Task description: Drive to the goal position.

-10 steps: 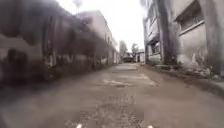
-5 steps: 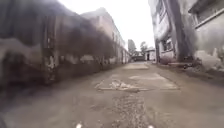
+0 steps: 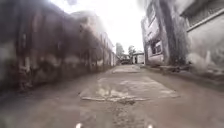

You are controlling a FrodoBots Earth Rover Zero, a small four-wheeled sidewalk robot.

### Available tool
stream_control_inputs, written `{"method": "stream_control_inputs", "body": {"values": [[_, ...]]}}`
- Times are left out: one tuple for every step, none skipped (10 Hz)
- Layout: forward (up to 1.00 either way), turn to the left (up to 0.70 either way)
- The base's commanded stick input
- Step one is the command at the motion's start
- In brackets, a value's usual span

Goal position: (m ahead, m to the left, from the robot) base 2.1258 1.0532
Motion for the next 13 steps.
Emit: {"method": "stream_control_inputs", "body": {"values": [[1.0, 0.1], [1.0, 0.1], [1.0, 0.1], [1.0, 0.1], [1.0, 0.1], [1.0, 0.1], [1.0, 0.1], [1.0, 0.1], [1.0, 0.1], [1.0, 0.1], [1.0, 0.1], [1.0, 0.1], [1.0, 0.1]]}}
